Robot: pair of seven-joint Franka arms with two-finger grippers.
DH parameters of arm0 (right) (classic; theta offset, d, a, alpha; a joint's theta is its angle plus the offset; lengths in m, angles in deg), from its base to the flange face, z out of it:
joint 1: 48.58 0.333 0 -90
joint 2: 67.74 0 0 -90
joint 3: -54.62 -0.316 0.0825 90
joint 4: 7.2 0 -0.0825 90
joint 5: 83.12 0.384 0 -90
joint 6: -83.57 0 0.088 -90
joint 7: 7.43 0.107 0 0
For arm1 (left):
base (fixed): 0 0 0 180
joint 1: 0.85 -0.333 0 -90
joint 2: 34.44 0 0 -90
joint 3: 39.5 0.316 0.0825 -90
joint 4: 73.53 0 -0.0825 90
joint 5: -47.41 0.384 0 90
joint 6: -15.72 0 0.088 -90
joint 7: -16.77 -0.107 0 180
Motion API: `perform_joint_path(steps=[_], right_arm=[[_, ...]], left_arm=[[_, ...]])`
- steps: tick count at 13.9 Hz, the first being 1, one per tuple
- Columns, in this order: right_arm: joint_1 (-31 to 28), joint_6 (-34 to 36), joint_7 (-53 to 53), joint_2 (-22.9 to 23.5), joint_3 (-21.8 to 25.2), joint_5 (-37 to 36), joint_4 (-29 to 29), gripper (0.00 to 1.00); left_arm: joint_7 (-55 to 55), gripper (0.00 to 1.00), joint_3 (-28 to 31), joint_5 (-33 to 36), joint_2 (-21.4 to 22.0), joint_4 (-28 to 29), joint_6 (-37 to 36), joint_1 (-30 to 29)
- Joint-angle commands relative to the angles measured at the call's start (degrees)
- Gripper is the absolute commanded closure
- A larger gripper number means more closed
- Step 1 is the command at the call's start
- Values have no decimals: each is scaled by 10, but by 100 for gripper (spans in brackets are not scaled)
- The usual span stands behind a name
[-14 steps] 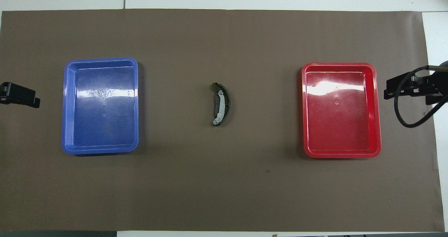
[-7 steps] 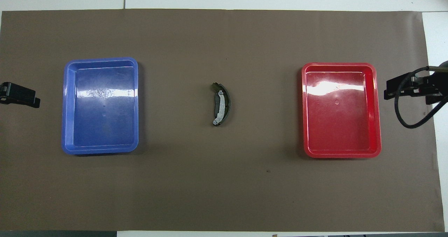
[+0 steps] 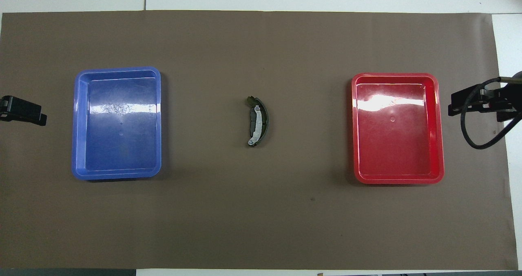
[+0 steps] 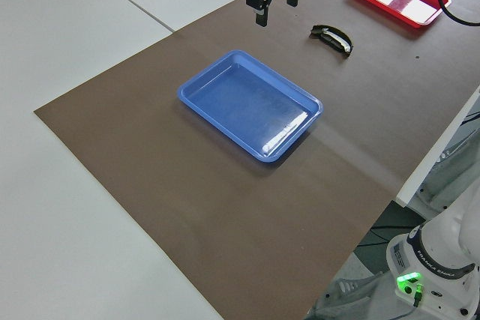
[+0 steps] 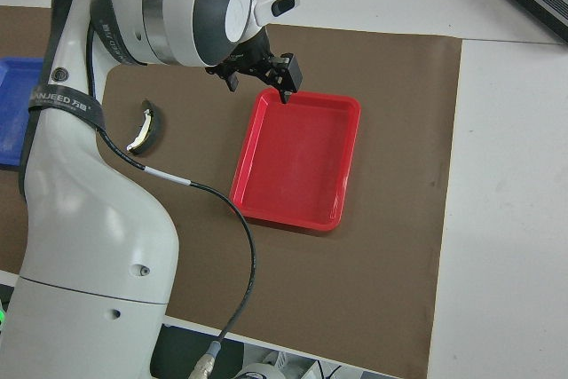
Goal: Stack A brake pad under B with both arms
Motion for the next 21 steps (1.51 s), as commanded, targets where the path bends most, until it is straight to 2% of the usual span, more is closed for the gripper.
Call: perform_joint_path(steps=[1,4,21], right_arm=[[-1,12,-17,4,0,-6,-19,0],[-1,16,-32,6,-3,-34,-23,0],[-1,4,-26,5,-3,-16,-20,0]], left_arm=[[-8,0,-4,-6,4,3,-7,-6],[-8,0,-4,-6,4,3,-7,-6],[-8,0,-4,-6,4,3,-7,-6]])
